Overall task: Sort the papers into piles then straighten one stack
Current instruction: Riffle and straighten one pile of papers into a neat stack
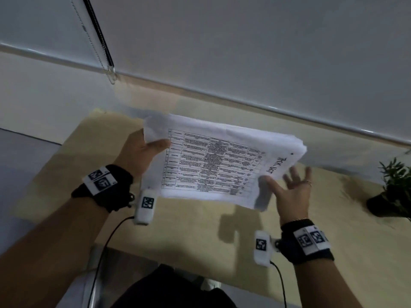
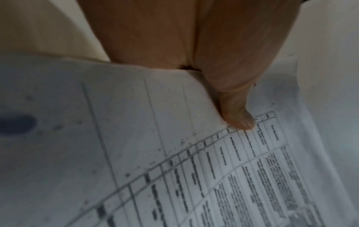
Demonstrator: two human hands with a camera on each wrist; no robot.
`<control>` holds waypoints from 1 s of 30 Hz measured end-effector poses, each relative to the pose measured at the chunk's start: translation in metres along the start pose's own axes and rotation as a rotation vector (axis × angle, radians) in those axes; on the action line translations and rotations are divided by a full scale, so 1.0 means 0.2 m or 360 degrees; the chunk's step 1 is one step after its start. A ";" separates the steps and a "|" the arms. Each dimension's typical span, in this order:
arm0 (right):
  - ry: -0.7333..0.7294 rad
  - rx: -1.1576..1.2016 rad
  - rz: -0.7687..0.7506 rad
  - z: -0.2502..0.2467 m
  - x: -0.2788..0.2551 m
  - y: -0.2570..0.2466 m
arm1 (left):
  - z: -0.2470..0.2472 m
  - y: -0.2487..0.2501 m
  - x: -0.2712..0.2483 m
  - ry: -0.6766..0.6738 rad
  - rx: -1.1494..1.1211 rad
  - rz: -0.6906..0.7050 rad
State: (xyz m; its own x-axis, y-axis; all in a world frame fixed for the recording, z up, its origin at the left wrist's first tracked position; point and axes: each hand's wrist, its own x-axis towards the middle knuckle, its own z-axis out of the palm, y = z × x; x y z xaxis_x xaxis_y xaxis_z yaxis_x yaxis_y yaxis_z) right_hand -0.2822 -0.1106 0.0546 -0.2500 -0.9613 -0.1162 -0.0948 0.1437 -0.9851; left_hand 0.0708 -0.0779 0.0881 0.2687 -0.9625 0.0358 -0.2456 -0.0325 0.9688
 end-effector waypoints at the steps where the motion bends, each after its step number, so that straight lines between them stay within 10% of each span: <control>1: -0.0143 0.0103 0.0094 -0.01 0.01 -0.01 | 0.02 -0.03 -0.01 0.0033 -0.0050 -0.0049; 8: 0.0056 -0.0329 -0.0389 0.02 -0.10 0.02 | 0.24 -0.08 -0.19 0.0486 0.0067 0.0195; 13: -0.0079 -0.0742 -0.0099 0.03 -0.18 0.31 | 0.28 -0.32 -0.28 0.0356 0.0052 -0.0202; 25: -0.0093 -0.0690 -0.0141 0.02 -0.13 0.24 | 0.19 -0.29 -0.14 0.0330 0.0180 -0.0301; 30: -0.0399 -0.0881 0.0337 0.00 -0.06 0.45 | 0.19 -0.51 -0.13 -0.0022 0.0324 -0.0927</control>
State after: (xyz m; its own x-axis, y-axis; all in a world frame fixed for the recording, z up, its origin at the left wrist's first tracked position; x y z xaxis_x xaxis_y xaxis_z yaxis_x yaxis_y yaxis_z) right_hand -0.2877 -0.0868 -0.0330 -0.0911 -0.9150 -0.3930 -0.5684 0.3718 -0.7339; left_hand 0.0533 -0.0595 -0.0219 0.4003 -0.7746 -0.4896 -0.2353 -0.6033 0.7620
